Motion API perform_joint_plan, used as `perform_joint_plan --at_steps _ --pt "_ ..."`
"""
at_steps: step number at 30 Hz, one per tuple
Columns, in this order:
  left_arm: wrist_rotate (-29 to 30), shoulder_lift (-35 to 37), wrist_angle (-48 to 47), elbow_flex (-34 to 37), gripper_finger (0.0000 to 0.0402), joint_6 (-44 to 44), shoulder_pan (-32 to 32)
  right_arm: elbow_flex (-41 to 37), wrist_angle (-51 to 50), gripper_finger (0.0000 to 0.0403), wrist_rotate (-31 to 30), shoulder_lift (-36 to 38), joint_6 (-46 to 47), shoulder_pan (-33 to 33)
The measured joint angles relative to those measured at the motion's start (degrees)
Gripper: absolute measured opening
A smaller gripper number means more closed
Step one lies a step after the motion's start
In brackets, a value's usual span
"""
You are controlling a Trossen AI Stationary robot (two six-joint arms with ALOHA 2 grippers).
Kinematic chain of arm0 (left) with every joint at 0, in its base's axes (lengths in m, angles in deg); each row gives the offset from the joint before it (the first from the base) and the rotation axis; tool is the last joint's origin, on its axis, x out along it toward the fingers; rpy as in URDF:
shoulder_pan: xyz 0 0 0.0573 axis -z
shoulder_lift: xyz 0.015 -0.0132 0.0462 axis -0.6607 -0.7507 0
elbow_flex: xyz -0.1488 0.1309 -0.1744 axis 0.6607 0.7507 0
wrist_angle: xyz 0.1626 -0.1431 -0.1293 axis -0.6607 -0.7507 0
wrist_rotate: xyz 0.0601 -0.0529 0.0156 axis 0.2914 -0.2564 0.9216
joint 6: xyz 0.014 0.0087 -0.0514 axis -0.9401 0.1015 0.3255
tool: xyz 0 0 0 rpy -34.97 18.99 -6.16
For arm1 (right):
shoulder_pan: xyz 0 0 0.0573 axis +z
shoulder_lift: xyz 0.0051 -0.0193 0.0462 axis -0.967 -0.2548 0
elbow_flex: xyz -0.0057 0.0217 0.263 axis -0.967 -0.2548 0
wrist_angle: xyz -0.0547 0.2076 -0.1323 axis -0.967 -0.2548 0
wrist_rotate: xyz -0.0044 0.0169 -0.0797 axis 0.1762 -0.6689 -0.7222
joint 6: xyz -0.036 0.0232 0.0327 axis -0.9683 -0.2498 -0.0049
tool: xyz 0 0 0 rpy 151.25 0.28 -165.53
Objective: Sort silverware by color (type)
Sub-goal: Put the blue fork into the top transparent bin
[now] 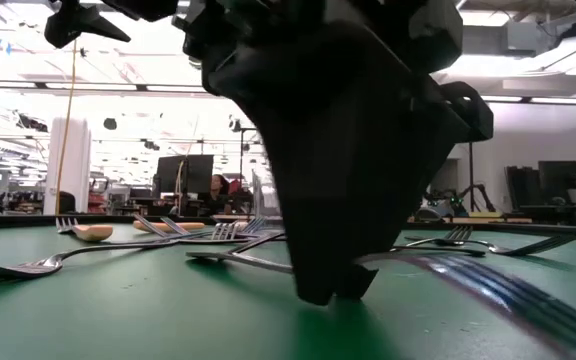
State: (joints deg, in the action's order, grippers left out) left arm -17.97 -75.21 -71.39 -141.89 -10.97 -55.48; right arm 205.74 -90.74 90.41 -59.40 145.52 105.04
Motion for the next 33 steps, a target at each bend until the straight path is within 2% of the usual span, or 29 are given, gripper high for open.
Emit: perform_joint_plan --at_steps 4,8,21,33 --pt "1.1 0.0 0.0 0.0 0.0176 0.0 0.0 0.0 0.0 0.0044 0.4 0.0 -1.3 0.0" --pt "2.0 0.0 0.0 0.0 0.0176 0.0 0.0 0.0 0.0 0.0012 0.5 0.0 -2.6 0.0" --pt "2.3 0.0 0.0 0.0 0.0176 -0.1 0.0 -0.2 -0.6 0.0013 1.4 1.8 -9.1 -2.5" --pt "4.3 0.0 0.1 0.0 0.0176 -3.0 0.0 -0.2 -3.8 0.0013 -4.5 10.0 -21.0 -8.2"
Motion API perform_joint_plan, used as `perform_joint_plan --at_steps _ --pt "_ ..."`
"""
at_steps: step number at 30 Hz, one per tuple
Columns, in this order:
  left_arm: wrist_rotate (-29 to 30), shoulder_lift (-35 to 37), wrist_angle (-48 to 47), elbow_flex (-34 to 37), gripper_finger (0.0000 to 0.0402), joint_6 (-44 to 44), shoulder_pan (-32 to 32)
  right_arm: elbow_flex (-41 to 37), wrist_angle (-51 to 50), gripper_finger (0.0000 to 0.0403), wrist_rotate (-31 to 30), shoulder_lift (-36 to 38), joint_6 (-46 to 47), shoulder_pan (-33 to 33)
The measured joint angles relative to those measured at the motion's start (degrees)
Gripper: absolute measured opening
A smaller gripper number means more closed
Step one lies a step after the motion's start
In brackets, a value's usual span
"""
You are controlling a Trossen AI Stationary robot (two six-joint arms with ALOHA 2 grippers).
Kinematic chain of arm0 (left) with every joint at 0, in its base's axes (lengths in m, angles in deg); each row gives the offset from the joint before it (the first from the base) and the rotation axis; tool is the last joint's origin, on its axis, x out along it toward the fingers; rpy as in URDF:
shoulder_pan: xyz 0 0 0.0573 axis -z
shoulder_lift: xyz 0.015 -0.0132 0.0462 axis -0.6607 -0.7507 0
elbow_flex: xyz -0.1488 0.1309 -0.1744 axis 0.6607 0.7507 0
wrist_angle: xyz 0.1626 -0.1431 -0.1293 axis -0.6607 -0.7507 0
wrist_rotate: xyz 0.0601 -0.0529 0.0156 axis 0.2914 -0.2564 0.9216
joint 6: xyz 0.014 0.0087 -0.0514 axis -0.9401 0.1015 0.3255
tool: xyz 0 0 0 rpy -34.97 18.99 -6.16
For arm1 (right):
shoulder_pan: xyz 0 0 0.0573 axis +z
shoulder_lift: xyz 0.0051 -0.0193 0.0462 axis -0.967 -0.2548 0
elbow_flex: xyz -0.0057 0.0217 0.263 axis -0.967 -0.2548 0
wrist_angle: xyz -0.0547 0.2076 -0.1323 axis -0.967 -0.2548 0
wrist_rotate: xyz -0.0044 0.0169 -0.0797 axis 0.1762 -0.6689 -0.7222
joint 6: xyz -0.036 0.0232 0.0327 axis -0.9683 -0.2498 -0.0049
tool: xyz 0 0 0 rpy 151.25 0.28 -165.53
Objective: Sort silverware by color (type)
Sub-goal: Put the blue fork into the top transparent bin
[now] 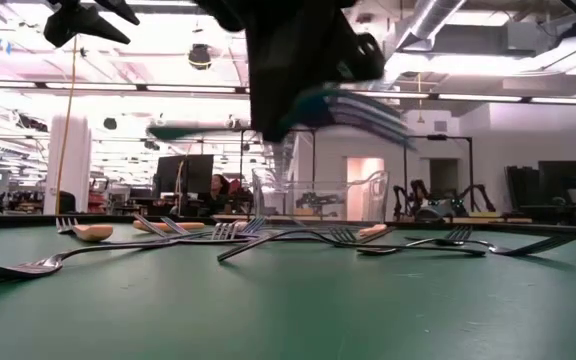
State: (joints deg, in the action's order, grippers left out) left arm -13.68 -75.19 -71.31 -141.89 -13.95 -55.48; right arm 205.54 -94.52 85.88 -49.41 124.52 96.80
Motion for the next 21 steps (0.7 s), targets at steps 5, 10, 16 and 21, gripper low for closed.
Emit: perform_joint_plan --at_steps 5,10,16,21 --pt "0.5 0.0 0.0 0.0 0.0176 -1.7 0.0 0.2 -4.9 0.0013 -5.2 4.2 -8.2 -4.5" --pt "1.0 0.0 0.1 0.0 0.0176 -1.8 0.0 0.2 -7.0 0.0013 -7.3 7.5 -18.3 -10.7" --pt "2.6 0.0 0.1 0.0 0.0176 -1.8 0.0 0.2 -6.1 0.0012 -8.3 8.8 -31.4 -19.9" --pt "4.5 0.0 0.1 0.0 0.0176 -1.8 0.0 0.2 -5.9 0.0012 -8.3 8.8 -42.9 -27.4"
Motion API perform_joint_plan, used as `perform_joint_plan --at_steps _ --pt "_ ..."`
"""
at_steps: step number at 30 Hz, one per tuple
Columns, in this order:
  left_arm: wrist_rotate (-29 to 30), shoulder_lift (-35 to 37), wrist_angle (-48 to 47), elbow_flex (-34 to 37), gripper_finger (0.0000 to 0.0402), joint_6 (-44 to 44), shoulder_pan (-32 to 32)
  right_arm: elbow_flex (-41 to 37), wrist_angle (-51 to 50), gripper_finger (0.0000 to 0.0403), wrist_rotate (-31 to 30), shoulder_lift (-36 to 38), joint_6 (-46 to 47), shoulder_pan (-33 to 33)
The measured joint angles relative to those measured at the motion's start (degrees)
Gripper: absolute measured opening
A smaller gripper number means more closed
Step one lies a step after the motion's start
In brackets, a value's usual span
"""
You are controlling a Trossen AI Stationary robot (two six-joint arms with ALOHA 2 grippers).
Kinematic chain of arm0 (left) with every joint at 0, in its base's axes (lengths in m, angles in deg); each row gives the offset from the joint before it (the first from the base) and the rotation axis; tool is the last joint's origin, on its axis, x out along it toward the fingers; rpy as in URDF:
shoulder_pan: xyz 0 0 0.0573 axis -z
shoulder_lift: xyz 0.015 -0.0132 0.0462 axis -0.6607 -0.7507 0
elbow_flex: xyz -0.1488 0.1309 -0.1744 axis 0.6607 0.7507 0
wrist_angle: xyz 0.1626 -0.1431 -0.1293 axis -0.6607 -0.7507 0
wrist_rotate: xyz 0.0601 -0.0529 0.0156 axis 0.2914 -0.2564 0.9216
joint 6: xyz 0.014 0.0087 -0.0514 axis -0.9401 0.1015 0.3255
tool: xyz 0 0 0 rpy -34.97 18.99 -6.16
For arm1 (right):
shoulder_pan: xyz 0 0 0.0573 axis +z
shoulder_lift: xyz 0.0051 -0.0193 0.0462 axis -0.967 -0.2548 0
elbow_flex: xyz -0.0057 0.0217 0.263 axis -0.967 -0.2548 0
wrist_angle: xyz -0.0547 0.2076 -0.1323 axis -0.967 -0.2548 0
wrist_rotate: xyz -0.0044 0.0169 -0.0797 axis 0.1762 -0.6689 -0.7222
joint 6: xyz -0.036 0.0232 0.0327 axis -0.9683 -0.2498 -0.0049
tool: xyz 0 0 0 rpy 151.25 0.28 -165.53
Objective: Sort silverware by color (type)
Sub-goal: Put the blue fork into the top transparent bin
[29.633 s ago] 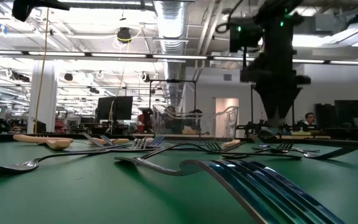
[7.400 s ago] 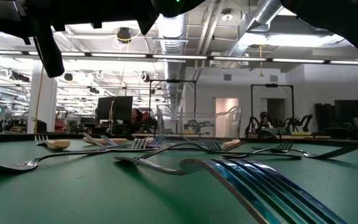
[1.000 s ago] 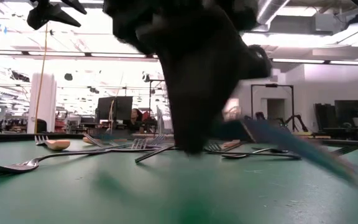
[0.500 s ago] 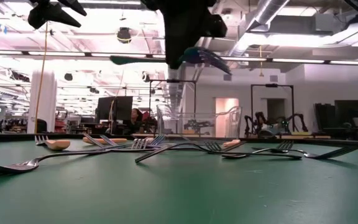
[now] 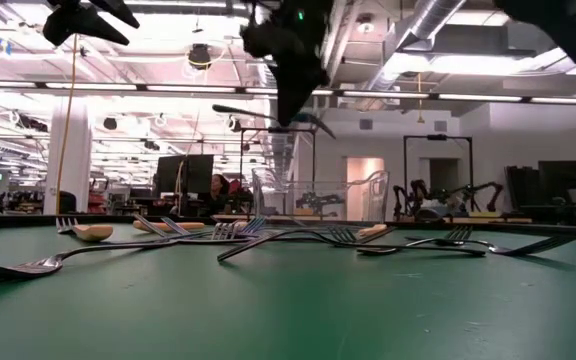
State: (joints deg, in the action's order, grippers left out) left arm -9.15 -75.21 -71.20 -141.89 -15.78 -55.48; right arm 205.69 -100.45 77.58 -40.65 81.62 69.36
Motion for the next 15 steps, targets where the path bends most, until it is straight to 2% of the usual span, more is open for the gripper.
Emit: perform_joint_plan --at_steps 7,15 --pt "4.4 0.0 0.0 0.0 0.0176 0.1 0.0 0.0 -0.9 0.0012 0.2 0.0 -13.5 -10.3" --pt "10.2 0.0 0.0 0.0 0.0176 0.2 0.0 0.0 -2.8 0.0012 1.2 0.0 -21.6 -20.1"
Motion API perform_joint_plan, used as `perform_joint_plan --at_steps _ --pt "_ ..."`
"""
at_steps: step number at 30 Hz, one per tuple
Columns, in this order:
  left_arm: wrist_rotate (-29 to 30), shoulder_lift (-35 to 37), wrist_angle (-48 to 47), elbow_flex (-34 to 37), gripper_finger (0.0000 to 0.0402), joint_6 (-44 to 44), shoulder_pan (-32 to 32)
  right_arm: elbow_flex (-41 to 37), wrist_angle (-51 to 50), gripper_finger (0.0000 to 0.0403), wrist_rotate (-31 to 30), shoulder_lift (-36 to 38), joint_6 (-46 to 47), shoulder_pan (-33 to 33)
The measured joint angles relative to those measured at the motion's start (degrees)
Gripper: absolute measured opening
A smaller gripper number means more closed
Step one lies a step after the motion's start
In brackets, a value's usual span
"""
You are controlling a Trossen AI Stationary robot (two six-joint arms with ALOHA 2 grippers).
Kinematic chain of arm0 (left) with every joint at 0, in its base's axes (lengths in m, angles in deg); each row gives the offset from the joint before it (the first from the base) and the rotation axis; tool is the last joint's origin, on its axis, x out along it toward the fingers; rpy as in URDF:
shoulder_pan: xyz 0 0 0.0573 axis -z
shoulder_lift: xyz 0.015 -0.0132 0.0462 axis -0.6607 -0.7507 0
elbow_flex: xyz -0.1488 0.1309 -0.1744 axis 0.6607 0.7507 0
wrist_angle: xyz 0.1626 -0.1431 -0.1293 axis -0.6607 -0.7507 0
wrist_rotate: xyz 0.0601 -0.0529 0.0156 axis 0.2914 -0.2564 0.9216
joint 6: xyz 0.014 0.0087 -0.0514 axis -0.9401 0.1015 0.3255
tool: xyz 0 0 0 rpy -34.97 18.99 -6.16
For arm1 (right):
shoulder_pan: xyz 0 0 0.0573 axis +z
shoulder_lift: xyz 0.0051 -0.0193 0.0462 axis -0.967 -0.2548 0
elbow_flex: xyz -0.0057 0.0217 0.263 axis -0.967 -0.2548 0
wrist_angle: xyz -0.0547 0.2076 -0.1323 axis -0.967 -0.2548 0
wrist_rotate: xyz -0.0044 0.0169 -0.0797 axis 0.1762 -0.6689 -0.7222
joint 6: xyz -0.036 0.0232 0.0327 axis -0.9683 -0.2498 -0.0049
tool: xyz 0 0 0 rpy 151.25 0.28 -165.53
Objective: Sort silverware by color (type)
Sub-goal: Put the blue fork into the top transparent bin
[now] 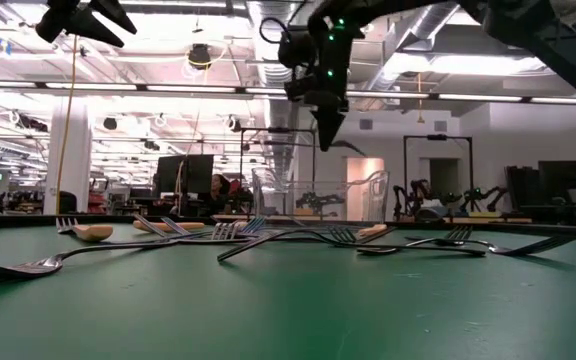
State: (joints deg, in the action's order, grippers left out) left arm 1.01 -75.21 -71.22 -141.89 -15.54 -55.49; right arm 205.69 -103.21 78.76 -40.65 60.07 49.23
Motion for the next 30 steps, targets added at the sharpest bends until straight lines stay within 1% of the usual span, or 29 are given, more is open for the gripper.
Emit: perform_joint_plan --at_steps 4,8,11,14,18,21,25,28,30 --pt "2.9 0.0 0.0 0.0 0.0176 1.3 0.0 0.0 1.6 0.0012 4.7 -0.5 -0.2 -3.3" --pt "4.1 0.0 -0.1 0.0 0.0176 1.2 0.0 -0.5 2.9 0.0012 6.7 -1.2 -1.7 -5.4" --pt "4.2 0.0 -0.2 0.0 0.0176 -0.7 0.0 -2.8 7.8 0.0012 7.9 -0.9 -2.9 -5.3" --pt "4.2 0.0 -0.2 0.0 0.0176 -2.8 0.0 -3.8 7.7 0.0012 8.4 -1.2 -3.1 -5.3" --pt "4.2 0.0 -0.4 0.0 0.0176 -3.0 0.0 -6.8 10.2 0.0012 8.1 -0.9 -2.8 -5.2" --pt "4.2 0.0 -1.0 0.0 0.0176 -3.8 0.0 -8.7 10.2 0.0012 8.1 -1.3 -2.6 -5.2" --pt "4.2 0.0 -1.0 0.0 0.0176 -4.9 0.0 -12.2 13.6 0.0012 7.9 -0.9 -2.2 -5.0" --pt "4.3 0.0 -1.0 0.0 0.0176 -4.9 0.0 -13.5 13.0 0.0012 7.9 -1.2 -1.3 -5.3" --pt "4.3 0.0 -0.9 0.0 0.0176 -4.9 0.0 -14.6 14.5 0.0012 8.0 -1.0 -0.8 -5.3"
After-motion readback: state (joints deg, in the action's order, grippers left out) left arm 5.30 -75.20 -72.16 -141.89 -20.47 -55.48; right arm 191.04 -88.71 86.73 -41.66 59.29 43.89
